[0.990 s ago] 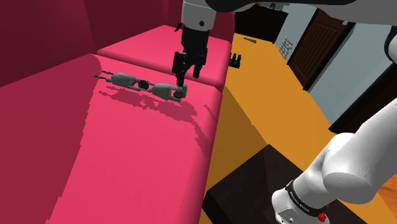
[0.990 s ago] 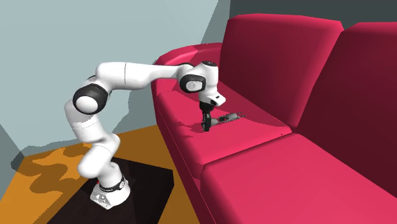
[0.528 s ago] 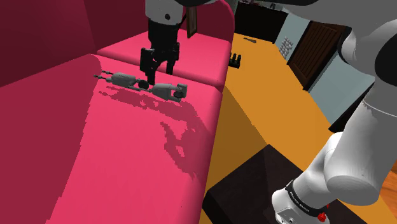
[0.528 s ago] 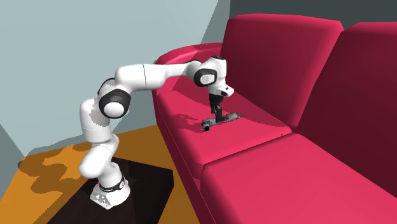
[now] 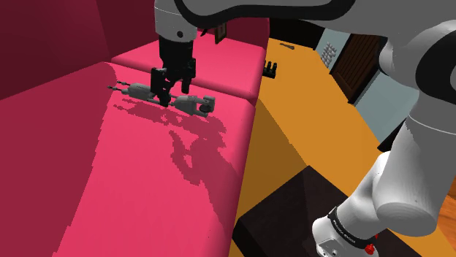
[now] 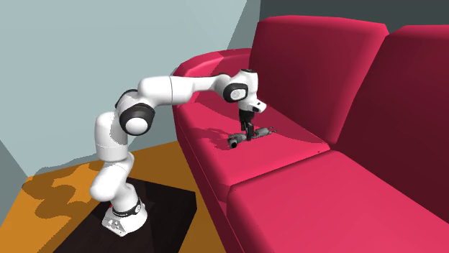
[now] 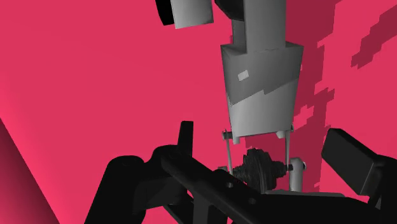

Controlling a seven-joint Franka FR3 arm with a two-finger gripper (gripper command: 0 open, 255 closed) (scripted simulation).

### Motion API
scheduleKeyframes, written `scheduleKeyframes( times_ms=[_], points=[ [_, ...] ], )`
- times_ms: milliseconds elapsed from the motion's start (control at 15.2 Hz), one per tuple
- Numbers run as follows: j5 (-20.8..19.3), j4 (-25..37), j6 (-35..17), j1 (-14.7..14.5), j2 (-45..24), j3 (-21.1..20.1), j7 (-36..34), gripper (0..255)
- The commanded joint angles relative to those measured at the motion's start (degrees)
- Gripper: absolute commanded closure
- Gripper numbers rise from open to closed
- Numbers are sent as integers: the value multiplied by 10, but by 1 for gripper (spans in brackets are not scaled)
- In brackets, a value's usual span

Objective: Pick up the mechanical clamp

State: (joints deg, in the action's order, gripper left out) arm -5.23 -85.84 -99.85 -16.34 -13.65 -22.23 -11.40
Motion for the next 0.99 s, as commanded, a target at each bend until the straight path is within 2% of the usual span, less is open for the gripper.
scheduleKeyframes(
  times_ms=[0, 66, 132, 726, 924],
  points=[
    [1, -16, -15, 1, 2, 0, 0, 0],
    [1, -17, -15, 1, 2, 0, 0, 0],
    [1, -17, -15, 1, 2, 0, -1, 255],
    [1, -16, -15, 1, 2, 0, 0, 255],
    [0, 9, 9, -1, 0, 0, 0, 255]
  ],
)
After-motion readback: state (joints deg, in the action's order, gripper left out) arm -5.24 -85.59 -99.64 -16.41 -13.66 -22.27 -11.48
